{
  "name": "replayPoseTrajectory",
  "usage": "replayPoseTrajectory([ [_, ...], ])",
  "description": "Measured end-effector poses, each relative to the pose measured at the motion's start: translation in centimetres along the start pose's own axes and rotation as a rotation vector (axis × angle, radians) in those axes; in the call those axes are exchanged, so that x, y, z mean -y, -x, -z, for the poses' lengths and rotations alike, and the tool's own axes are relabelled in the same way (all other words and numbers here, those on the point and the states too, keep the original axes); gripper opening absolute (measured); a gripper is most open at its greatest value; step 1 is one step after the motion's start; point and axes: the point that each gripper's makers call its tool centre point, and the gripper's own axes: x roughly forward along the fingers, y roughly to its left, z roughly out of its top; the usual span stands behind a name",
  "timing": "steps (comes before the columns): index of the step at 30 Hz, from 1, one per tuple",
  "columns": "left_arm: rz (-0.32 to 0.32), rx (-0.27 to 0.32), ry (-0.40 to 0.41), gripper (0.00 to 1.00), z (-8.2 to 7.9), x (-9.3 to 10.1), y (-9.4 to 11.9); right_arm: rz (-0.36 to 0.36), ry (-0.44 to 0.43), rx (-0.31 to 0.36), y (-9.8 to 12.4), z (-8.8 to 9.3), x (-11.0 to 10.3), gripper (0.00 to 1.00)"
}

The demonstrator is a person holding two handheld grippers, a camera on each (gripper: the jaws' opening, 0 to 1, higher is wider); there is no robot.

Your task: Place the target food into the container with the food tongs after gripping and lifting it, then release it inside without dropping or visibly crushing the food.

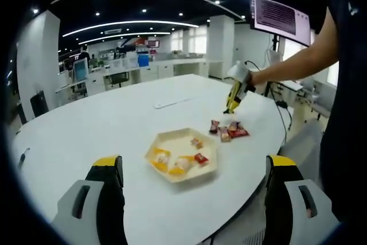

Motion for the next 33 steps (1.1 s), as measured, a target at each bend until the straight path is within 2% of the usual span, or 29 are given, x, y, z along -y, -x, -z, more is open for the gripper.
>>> replayPoseTrajectory([
  [8,0.003,0.005,0.006,0.99,0.0,-0.1,0.0,0.002,0.000,0.013,0.7,-2.1,-0.4,0.19],
  [14,0.042,0.015,-0.006,0.99,-0.2,0.8,-0.1,-0.005,0.018,0.025,0.7,-4.3,-1.2,0.19],
  [24,0.024,0.019,-0.020,0.99,0.0,0.3,0.2,-0.021,0.046,0.041,0.1,-7.7,-2.8,0.20],
  [27,0.035,0.008,0.009,0.99,0.3,0.3,0.7,-0.024,0.066,0.046,-0.1,-9.1,-3.4,0.20],
  [33,0.027,0.015,0.000,0.99,0.4,0.2,1.2,-0.030,0.099,0.054,-0.5,-11.3,-4.4,0.20],
])
